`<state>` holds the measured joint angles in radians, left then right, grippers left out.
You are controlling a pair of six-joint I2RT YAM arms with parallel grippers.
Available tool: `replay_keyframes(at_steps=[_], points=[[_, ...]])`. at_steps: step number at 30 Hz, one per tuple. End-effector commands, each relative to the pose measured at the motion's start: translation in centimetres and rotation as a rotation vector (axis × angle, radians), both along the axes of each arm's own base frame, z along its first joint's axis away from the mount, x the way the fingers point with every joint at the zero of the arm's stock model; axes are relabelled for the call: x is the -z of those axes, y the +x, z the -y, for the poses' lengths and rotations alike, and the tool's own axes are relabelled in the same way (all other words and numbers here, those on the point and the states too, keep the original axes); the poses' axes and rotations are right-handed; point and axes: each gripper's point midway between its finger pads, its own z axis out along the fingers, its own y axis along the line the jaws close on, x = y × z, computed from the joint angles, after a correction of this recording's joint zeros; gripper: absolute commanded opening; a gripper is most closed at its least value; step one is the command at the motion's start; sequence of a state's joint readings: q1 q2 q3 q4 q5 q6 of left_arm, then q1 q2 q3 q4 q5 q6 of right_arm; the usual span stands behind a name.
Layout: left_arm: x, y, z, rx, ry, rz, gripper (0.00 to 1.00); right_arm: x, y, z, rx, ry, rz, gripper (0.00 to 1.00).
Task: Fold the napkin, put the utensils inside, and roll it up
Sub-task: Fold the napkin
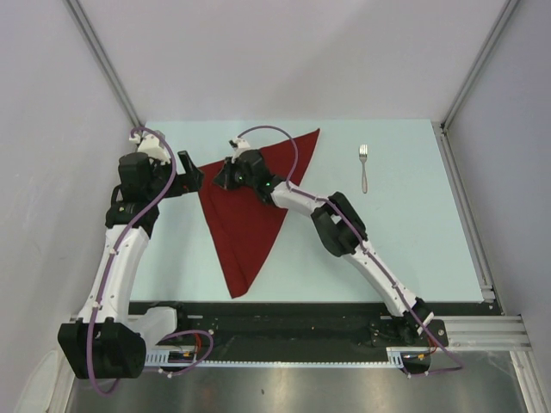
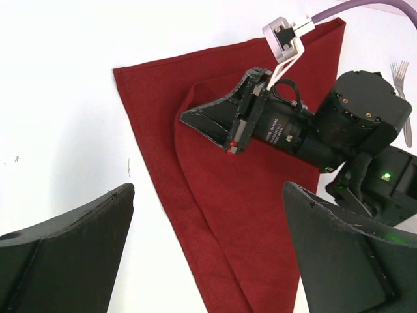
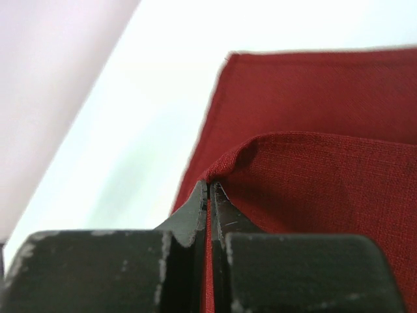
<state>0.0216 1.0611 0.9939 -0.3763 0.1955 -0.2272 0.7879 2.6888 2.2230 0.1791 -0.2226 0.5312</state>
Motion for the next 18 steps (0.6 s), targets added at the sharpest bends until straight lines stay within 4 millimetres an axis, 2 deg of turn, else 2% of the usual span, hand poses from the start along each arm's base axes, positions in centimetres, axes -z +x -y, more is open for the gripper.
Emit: replay_keyframes(at_steps=[1,3,5,6,8,9,10,18], points=[[-0.8,0.3,0.4,0.017,-0.013,0.025,1.00,-5.3,0.5,-2.7,-0.004,0.156,0.113,0.00],[-0.7,0.3,0.4,0.017,-0.014,0.022,1.00,-5.8,0.7,-2.9,0.010,0.174,0.138,0.00],[-0.8,0.3,0.5,0.019,-0.014,0.024,1.00,-5.1,0.8,-3.3,0.032,0.178,0.145,0.00],[-0.8,0.3,0.4,0.019,-0.016,0.023,1.00,-5.8,0.9,-3.5,0.036,0.195,0.157,0.00],[-0.7,0.3,0.5,0.020,-0.016,0.020,1.00,-4.9,1.0,-3.8,0.048,0.203,0.148,0.00],[-0.7,0.3,0.5,0.020,-0.018,0.020,1.00,-5.6,1.1,-4.0,0.053,0.227,0.160,0.00],[-0.7,0.3,0.5,0.021,-0.018,0.020,1.00,-5.0,1.2,-4.0,0.058,0.229,0.155,0.00],[-0.6,0.4,0.5,0.020,-0.017,0.016,1.00,-6.4,2.0,-4.0,0.130,0.290,0.190,0.00]])
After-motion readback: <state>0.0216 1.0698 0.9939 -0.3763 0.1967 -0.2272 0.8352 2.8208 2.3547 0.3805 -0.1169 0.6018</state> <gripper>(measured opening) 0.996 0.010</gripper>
